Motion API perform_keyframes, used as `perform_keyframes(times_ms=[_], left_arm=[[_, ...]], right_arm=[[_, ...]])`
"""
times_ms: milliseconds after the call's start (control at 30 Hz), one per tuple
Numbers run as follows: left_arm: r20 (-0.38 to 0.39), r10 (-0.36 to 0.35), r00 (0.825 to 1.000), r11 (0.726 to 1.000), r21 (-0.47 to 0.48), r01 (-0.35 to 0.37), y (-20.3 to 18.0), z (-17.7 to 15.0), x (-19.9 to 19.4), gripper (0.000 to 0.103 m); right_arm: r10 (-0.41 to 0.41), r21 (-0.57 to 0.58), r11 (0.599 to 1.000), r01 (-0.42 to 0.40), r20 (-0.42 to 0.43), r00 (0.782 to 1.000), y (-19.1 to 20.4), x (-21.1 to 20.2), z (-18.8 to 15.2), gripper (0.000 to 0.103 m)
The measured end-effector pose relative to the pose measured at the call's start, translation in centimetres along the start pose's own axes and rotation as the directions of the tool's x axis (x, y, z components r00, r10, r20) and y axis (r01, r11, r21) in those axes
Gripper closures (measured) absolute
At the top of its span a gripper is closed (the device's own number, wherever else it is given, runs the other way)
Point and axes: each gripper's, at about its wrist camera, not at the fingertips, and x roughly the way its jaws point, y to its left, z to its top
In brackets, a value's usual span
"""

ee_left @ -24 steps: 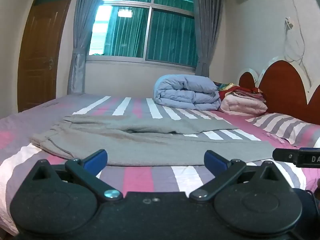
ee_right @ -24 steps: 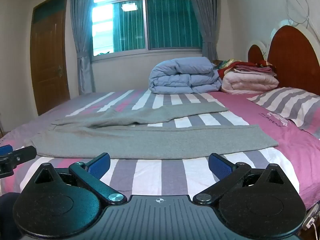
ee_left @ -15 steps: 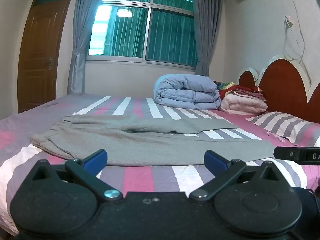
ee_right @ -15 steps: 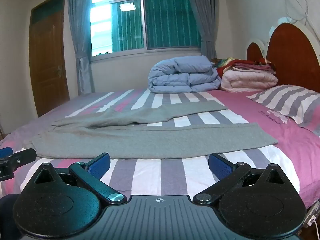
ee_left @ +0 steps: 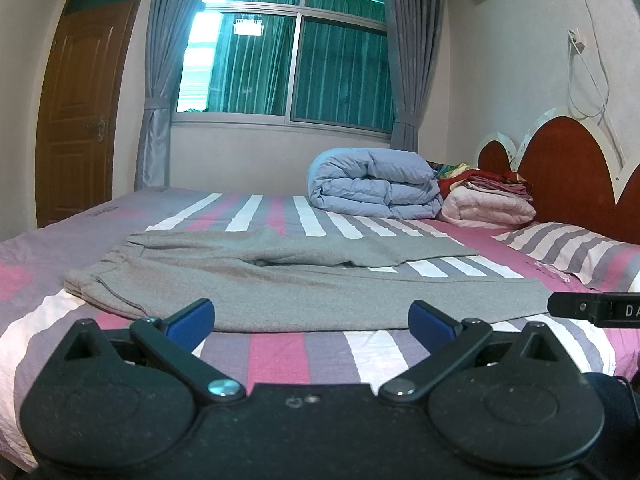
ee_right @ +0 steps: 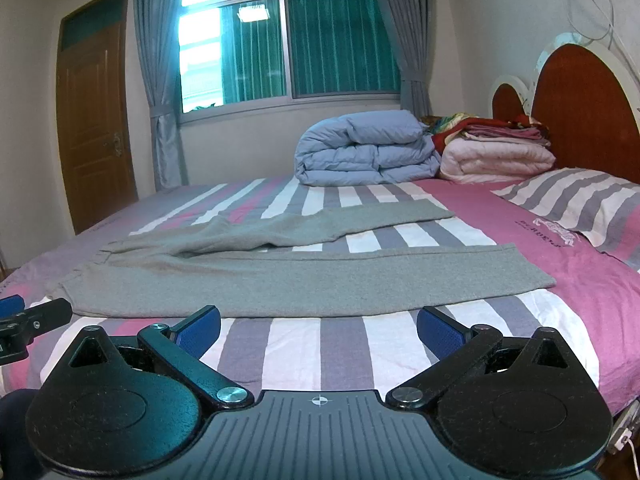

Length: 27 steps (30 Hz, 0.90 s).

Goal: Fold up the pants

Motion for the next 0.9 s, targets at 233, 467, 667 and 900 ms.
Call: perform_keyframes(times_ms=[233, 467, 667, 900], left_arm=[[0.002, 0.003, 1.000, 1.000, 0.002, -0.003, -0.03, 0.02, -0.01, 0.006], [0.002, 0.003, 1.000, 1.000, 0.003, -0.003, -0.06, 0.03, -0.01, 0.006], [0.003, 0.003, 1.000, 1.000, 0.004, -0.003, -0.08, 0.03, -0.06, 0.006], [0.002, 0.005, 1.000, 1.000, 0.006, -0.005, -0.04, 0.01, 0.07, 0.006]], right_arm=[[-0.001, 0.001, 1.000, 0.001, 0.000, 1.000, -0.08, 0.20, -0.02, 0.000], [-0.002, 0.001, 1.000, 0.002, 0.000, 1.000, -0.07, 0.21, -0.02, 0.000], [-0.003, 0.001, 1.000, 0.003, 0.000, 1.000, -0.06, 0.22, -0.02, 0.000], [-0.003, 0.001, 1.000, 0.003, 0.000, 1.000, -0.09, 0.18, -0.02, 0.000]])
